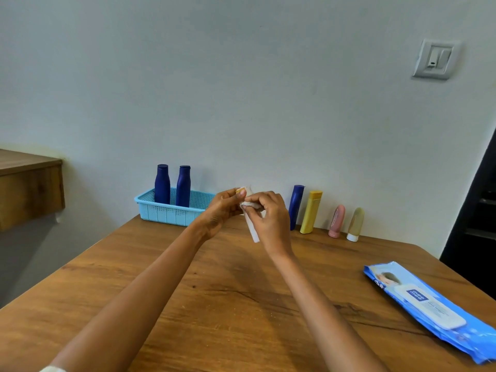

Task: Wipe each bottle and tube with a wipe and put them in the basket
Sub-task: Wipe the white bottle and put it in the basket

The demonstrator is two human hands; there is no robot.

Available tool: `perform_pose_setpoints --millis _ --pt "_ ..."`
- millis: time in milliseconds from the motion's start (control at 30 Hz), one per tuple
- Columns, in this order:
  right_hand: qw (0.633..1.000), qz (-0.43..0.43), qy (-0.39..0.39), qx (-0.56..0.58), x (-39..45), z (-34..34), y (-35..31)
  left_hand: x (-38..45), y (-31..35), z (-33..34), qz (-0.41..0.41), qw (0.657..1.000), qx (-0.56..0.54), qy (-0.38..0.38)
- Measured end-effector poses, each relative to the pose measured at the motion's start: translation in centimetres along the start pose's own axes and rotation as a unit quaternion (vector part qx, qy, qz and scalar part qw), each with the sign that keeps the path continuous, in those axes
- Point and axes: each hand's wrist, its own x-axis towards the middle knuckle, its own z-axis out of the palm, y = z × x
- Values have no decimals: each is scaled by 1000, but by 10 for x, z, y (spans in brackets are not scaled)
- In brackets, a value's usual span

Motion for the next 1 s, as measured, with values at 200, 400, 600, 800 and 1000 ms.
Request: perform_pose_setpoints --millis 200,400,600,800,1000 --pt "999 37 -31 -23 -3 9 3 0 -1 -7 9 997 -35 62" --pt "984 114 -132 36 -11 10 23 -1 -7 -23 0 993 -47 109" --pt "965 185 -164 92 -12 -1 39 -1 -11 -29 -3 992 -56 117" --pt "947 230 53 218 3 0 24 -2 -9 -18 -9 997 -45 66" --pt "967 167 -46 187 -4 13 6 0 -7 -3 8 998 -40 48"
